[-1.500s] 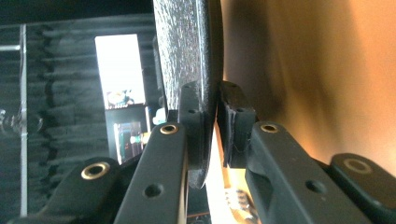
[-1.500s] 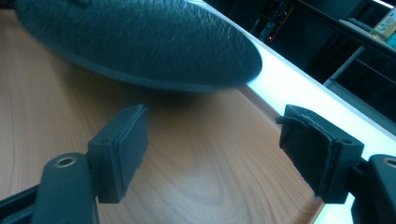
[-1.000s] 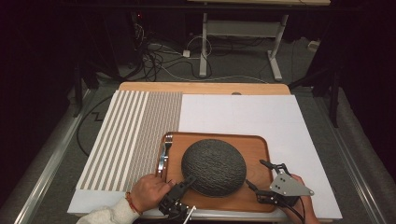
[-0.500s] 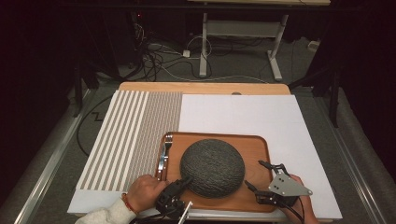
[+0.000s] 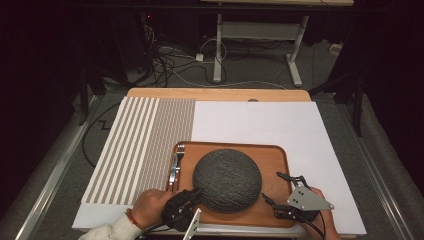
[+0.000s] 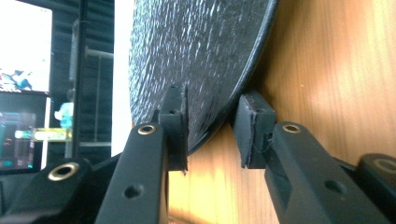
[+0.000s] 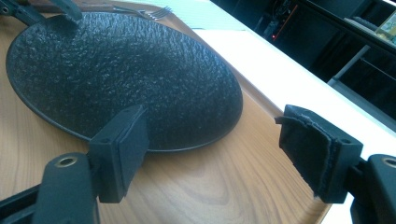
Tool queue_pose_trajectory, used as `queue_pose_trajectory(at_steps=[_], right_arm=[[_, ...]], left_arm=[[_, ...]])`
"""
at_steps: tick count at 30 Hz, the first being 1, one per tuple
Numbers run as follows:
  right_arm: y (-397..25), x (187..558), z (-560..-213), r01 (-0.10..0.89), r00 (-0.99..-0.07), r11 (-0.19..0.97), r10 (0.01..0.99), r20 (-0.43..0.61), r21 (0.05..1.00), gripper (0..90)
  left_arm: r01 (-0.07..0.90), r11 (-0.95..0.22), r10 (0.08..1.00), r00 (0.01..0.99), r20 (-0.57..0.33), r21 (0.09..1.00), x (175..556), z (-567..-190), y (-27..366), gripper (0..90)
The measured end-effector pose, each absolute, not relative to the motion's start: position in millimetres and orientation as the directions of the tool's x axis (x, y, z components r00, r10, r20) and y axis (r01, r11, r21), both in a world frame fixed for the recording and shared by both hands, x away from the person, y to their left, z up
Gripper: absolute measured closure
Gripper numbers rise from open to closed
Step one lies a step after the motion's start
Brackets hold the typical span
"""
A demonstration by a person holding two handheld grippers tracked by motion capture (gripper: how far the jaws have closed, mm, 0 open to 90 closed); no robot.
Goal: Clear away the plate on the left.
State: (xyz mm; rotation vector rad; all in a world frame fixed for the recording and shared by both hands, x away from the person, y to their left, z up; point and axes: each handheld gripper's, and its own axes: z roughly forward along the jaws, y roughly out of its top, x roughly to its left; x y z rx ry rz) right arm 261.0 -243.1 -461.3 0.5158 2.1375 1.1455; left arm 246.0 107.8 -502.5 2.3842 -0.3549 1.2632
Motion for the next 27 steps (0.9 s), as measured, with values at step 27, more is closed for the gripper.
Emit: queue_pose_trajectory(at_steps=[27], right_arm=[[-240, 260, -462, 0.034, -0.722, 0.545, 0.593, -0.356, 0.838, 24.6]], left_arm=[[-0.205, -0.759, 0.214, 0.817, 0.535, 0.618, 269, -471, 138, 54.7]])
